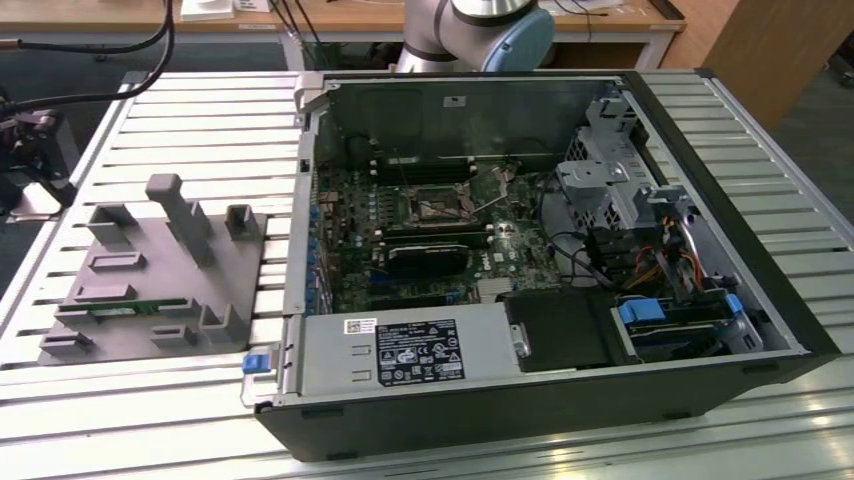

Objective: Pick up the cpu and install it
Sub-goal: 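Pick up the cpu and move it towards the insertion slot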

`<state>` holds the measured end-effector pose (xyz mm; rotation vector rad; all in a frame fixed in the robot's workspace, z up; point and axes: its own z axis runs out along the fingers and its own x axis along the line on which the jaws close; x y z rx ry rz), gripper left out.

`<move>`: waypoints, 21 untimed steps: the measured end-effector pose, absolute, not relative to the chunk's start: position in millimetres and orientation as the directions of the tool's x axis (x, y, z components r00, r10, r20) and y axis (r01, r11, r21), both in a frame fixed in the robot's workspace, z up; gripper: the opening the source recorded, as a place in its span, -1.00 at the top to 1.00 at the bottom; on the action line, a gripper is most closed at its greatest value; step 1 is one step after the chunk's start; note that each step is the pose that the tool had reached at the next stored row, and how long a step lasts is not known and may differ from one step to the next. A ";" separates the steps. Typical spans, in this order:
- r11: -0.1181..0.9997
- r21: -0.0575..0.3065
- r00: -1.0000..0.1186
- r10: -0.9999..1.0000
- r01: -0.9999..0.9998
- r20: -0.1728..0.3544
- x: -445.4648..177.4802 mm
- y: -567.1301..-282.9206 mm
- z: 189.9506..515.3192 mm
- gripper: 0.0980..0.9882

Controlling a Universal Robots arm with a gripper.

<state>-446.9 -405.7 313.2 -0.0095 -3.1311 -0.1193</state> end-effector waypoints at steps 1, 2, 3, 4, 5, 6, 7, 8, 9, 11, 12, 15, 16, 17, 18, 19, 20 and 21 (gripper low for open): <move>0.997 0.076 -1.000 0.006 0.006 0.008 -447.0 -405.7 313.5 0.03; 0.997 0.077 -1.000 0.006 0.006 0.008 -447.0 -405.7 313.9 0.03; 0.997 0.077 -1.000 0.006 0.006 0.008 -447.0 -405.7 314.3 0.03; 0.997 0.077 -1.000 0.006 0.006 0.008 -447.1 -405.7 314.7 0.03; 0.997 0.077 -1.000 0.006 0.006 0.009 -447.1 -405.7 315.3 0.03; 0.997 0.077 -1.000 0.006 0.006 0.009 -447.1 -405.7 316.0 0.03; 0.997 0.078 -1.000 0.006 0.006 0.009 -447.1 -405.7 316.6 0.03; 0.997 0.078 -1.000 0.006 0.006 0.008 -447.1 -405.7 317.2 0.03; 0.997 0.078 -1.000 0.006 0.006 0.008 -447.1 -405.7 317.8 0.03; 0.997 0.079 -1.000 0.006 0.006 0.008 -447.1 -405.7 318.9 0.03; 0.997 0.079 -1.000 0.006 0.006 0.008 -447.1 -405.7 319.4 0.03; 0.997 0.080 -1.000 0.006 0.006 0.009 -447.2 -405.7 321.1 0.03; 0.997 0.080 -1.000 0.006 0.006 0.008 -447.2 -405.7 321.5 0.03; 0.997 0.080 -1.000 0.006 0.006 0.008 -447.2 -405.7 322.2 0.03; 0.997 0.080 -1.000 0.006 0.006 0.009 -447.2 -405.7 322.8 0.03; 0.997 0.080 -1.000 0.006 0.006 0.009 -447.2 -405.7 323.3 0.03; 0.997 0.081 -1.000 0.006 0.006 0.008 -447.2 -405.7 323.9 0.03; 0.997 0.081 -1.000 0.006 0.006 0.008 -447.2 -405.7 324.4 0.03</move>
